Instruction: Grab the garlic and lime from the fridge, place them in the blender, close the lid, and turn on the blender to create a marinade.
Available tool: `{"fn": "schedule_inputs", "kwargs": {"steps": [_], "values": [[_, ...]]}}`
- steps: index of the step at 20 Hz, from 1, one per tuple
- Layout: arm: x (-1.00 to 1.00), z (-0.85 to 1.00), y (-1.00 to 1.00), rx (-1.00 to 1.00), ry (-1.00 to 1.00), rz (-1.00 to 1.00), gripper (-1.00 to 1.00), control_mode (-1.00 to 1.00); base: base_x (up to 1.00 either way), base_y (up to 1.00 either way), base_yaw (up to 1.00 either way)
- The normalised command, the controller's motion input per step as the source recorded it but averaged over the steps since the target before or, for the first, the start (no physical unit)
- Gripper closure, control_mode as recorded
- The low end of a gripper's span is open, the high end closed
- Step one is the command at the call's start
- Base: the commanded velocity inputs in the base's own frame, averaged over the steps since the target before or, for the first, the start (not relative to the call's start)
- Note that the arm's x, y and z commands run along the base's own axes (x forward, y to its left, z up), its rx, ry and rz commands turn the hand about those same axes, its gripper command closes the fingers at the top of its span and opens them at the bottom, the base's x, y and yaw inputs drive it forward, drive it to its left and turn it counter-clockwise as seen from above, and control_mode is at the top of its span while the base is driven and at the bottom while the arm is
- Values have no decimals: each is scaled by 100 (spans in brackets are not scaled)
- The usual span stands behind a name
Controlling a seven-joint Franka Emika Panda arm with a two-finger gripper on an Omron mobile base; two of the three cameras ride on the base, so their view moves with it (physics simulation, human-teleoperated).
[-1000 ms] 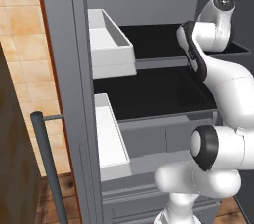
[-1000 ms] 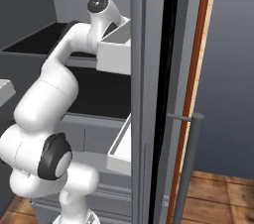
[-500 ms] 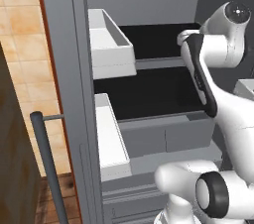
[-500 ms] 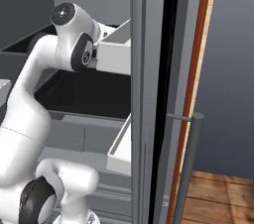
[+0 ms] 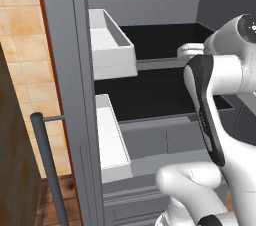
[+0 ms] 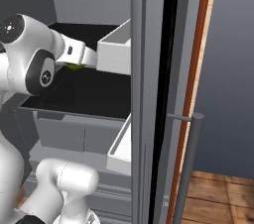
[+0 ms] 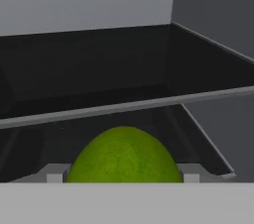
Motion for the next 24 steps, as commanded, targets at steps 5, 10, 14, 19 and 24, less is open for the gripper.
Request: {"fn": "schedule_inputs", "kwargs": {"steps": [5, 10, 14, 19, 24], "values": [[-100, 0, 33, 8, 6, 0, 100, -100, 0, 0, 0], [-94, -21, 28, 4, 10, 1, 100, -100, 0, 0, 0], [-55, -50, 14, 0, 15, 0, 100, -100, 0, 0, 0], [-18, -35, 24, 0, 15, 4, 100, -100, 0, 0, 0], [-8, -5, 6, 0, 2, 1, 100, 100, -61, 21, -5]]}}
